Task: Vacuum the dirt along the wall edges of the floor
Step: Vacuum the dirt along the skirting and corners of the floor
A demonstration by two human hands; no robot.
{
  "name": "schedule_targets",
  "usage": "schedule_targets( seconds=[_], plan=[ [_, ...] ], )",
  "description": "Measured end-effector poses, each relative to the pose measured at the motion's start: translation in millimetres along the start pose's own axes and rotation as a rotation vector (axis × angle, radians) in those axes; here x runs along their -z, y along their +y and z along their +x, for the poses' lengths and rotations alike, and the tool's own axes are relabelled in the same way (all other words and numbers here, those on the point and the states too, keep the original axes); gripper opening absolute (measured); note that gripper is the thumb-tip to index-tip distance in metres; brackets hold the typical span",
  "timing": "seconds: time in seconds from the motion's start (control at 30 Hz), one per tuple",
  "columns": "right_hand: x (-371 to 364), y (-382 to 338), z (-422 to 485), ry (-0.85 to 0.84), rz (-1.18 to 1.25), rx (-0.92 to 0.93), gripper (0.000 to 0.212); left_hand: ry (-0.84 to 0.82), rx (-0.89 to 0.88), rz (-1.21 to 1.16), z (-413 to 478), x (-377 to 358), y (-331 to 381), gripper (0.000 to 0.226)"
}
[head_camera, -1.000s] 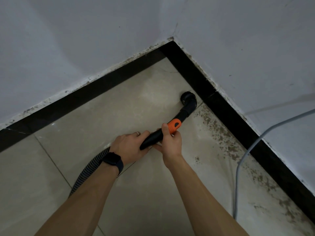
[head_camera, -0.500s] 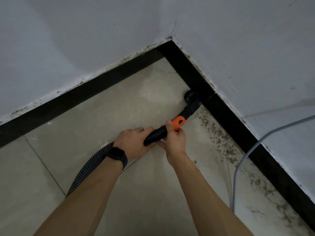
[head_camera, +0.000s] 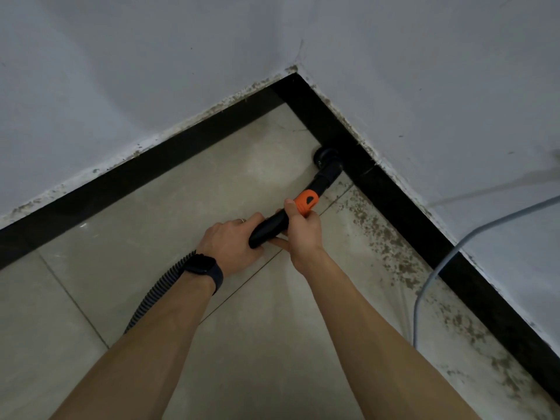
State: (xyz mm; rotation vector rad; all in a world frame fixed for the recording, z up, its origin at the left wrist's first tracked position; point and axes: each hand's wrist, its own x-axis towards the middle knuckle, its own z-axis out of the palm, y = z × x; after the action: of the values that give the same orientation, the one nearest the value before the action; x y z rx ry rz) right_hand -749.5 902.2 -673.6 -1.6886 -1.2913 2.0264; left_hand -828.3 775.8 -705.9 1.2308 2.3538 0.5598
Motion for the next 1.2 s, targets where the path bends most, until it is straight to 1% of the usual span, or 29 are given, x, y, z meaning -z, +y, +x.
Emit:
schedule_targets(
  seconds=[0.07, 0.2, 0.37, 0.47, 0.53, 0.67, 0.9, 0.97, 1.1, 1.2],
  plan=[
    [-2, -6, 1, -0.021, 0.016, -0.004, 0.04, -0.009, 0.021, 0.014, -2, 1, 1, 0.032],
    [3, -6, -5, -0.037, 0.062, 0.02, 0.038, -0.04, 0.043, 0.044, -23, -3, 3, 0.032],
    [10, 25, -31, -0.029, 0.061, -0.003, 0.039, -0.055, 0.029, 0.093, -63, -13, 2, 0.031],
    [15, 46, -50, -0.039, 0.082, -0.011, 0.033, -0.051, -0.004, 0.109, -88, -17, -4, 0.032],
    [17, 56, -61, -0.063, 0.095, -0.024, 0.031, -0.058, 0.004, 0.116, -104, -18, -8, 0.033],
    [19, 68, -73, -0.084, 0.111, -0.049, 0.036, -0.068, 0.028, 0.121, -125, -20, -11, 0.034],
    [32, 58, -70, -0.124, 0.162, -0.061, 0.048, -0.125, 0.072, 0.143, -128, -10, -5, 0.034],
    [36, 56, -69, -0.127, 0.173, -0.059, 0.048, -0.129, 0.069, 0.176, -127, -10, 2, 0.035],
    [38, 47, -61, -0.1, 0.176, -0.041, 0.044, -0.035, 0.038, 0.299, -115, -16, 25, 0.039],
    [39, 47, -58, -0.08, 0.167, -0.043, 0.044, -0.068, 0.043, 0.295, -109, -19, 29, 0.043]
  ],
)
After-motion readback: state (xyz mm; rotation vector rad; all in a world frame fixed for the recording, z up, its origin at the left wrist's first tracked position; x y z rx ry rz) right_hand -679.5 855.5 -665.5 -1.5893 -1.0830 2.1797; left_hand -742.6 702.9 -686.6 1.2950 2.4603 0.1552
